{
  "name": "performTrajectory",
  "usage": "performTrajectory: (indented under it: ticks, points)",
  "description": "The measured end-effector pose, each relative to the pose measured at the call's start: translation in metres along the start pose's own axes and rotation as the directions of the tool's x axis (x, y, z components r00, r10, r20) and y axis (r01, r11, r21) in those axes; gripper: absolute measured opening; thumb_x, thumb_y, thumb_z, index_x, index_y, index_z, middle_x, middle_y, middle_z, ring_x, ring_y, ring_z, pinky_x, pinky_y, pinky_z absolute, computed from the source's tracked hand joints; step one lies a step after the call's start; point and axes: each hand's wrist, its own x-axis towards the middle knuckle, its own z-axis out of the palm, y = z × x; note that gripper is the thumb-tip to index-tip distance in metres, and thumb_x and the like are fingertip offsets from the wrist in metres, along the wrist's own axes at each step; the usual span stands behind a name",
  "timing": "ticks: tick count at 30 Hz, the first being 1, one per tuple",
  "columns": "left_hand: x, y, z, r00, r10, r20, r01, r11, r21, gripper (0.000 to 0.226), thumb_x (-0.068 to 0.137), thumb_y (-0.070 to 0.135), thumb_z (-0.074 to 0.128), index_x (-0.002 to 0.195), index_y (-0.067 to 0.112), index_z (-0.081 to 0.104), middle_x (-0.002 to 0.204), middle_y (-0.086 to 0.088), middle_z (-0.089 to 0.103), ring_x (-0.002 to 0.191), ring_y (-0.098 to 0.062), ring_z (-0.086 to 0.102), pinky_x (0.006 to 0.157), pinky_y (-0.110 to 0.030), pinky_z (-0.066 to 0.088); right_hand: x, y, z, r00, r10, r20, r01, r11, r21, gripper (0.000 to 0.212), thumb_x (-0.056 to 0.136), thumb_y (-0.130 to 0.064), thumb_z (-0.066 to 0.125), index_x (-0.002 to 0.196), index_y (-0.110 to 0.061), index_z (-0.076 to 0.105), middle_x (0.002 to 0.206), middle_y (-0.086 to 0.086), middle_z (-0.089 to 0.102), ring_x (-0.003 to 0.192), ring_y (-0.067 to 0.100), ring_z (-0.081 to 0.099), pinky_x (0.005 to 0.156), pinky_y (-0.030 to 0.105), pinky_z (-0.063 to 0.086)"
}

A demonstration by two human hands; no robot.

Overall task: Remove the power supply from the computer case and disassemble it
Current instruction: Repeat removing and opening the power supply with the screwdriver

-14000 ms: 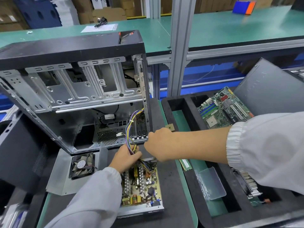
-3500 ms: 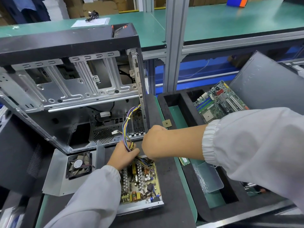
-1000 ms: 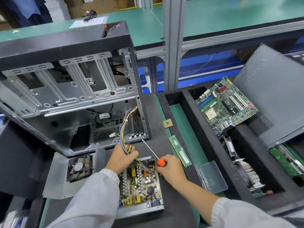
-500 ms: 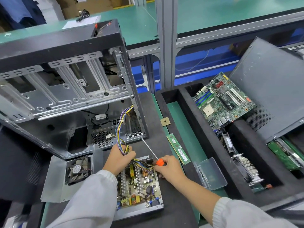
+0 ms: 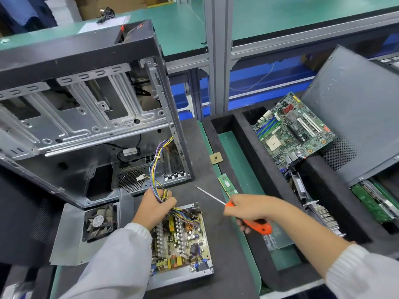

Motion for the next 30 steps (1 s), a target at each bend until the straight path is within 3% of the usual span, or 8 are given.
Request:
performTrajectory:
  ticks: [4, 7, 9, 12, 16, 20, 27, 30]
  points:
    - [-0.001, 0.003, 0.0, 0.999, 0.036, 0.018, -0.036, 0.999, -0.009, 0.038, 0.076, -0.003, 0.055, 0.055, 0.016, 0.029, 0.052, 0.003, 0.022, 0.052, -0.014, 0.02, 0.053, -0.026, 0.02, -0.038, -0.027, -0.031, 0.997, 0.035, -0.064, -0.061, 0.877, -0.477, 0.026, 0.095, -0.017, 0.036, 0.102, 0.002, 0.054, 0.083, 0.017, 0.066, 0.055, 0.026, 0.06, 0.049, 0.026, 0.046]
    - [-0.001, 0.004, 0.001, 0.999, 0.045, 0.022, -0.045, 0.999, 0.003, 0.047, 0.078, -0.011, 0.052, 0.053, 0.019, 0.026, 0.049, 0.008, 0.021, 0.048, -0.008, 0.017, 0.048, -0.021, 0.019, -0.057, -0.052, -0.029, 0.974, -0.102, -0.203, -0.09, 0.649, -0.755, 0.016, 0.09, -0.02, 0.049, 0.076, -0.012, 0.05, 0.064, 0.002, 0.056, 0.055, 0.021, 0.053, 0.054, 0.025, 0.039]
    - [-0.001, 0.004, 0.0, 0.999, 0.044, 0.017, -0.044, 0.999, 0.004, 0.048, 0.079, -0.012, 0.051, 0.053, 0.019, 0.026, 0.05, 0.008, 0.021, 0.048, -0.008, 0.017, 0.047, -0.02, 0.019, -0.056, -0.066, -0.019, 0.956, -0.19, -0.222, -0.086, 0.544, -0.835, 0.01, 0.09, -0.02, 0.053, 0.084, -0.012, 0.05, 0.075, 0.0, 0.053, 0.069, 0.024, 0.05, 0.054, 0.025, 0.032]
    - [-0.001, 0.002, 0.001, 1.0, 0.029, 0.006, -0.029, 1.0, -0.001, 0.044, 0.08, -0.01, 0.052, 0.054, 0.017, 0.029, 0.051, 0.005, 0.023, 0.048, -0.008, 0.019, 0.049, -0.022, 0.02, -0.045, -0.081, -0.01, 0.943, -0.25, -0.218, -0.062, 0.512, -0.857, 0.014, 0.09, -0.017, 0.054, 0.104, -0.013, 0.057, 0.092, 0.002, 0.055, 0.073, 0.025, 0.046, 0.05, 0.026, 0.026]
    - [-0.001, 0.001, 0.001, 1.0, 0.02, -0.015, -0.02, 1.0, -0.005, 0.033, 0.081, -0.009, 0.055, 0.059, 0.011, 0.039, 0.053, 0.0, 0.026, 0.049, -0.009, 0.021, 0.051, -0.024, 0.024, -0.035, -0.092, -0.006, 0.931, -0.287, -0.226, -0.058, 0.495, -0.867, 0.023, 0.09, -0.017, 0.056, 0.112, -0.013, 0.058, 0.102, 0.005, 0.058, 0.075, 0.026, 0.046, 0.061, 0.031, 0.035]
    - [0.0, 0.0, 0.001, 0.999, 0.047, 0.0, -0.047, 0.999, 0.001, 0.054, 0.08, -0.01, 0.053, 0.048, 0.024, 0.027, 0.048, 0.008, 0.023, 0.047, -0.008, 0.019, 0.047, -0.019, 0.021, -0.027, -0.096, -0.003, 0.926, -0.307, -0.221, -0.049, 0.482, -0.875, 0.029, 0.089, -0.016, 0.058, 0.118, -0.013, 0.057, 0.113, 0.005, 0.059, 0.088, 0.029, 0.057, 0.066, 0.033, 0.038]
    - [0.001, 0.0, 0.001, 0.997, 0.071, 0.007, -0.071, 0.997, 0.005, 0.048, 0.079, -0.011, 0.052, 0.053, 0.019, 0.026, 0.05, 0.007, 0.021, 0.048, -0.009, 0.018, 0.046, -0.018, 0.02, -0.026, -0.102, -0.005, 0.929, -0.308, -0.205, -0.043, 0.462, -0.886, 0.02, 0.087, -0.014, 0.061, 0.105, -0.016, 0.056, 0.09, 0.003, 0.045, 0.079, 0.026, 0.049, 0.067, 0.033, 0.036]
    - [0.001, -0.001, 0.0, 0.998, 0.067, 0.003, -0.067, 0.998, 0.004, 0.044, 0.08, -0.011, 0.052, 0.055, 0.016, 0.029, 0.051, 0.006, 0.022, 0.048, -0.009, 0.018, 0.046, -0.015, 0.021, -0.027, -0.102, -0.006, 0.931, -0.302, -0.207, -0.051, 0.452, -0.89, 0.028, 0.086, -0.014, 0.061, 0.113, -0.015, 0.057, 0.094, 0.004, 0.05, 0.081, 0.027, 0.05, 0.066, 0.033, 0.035]
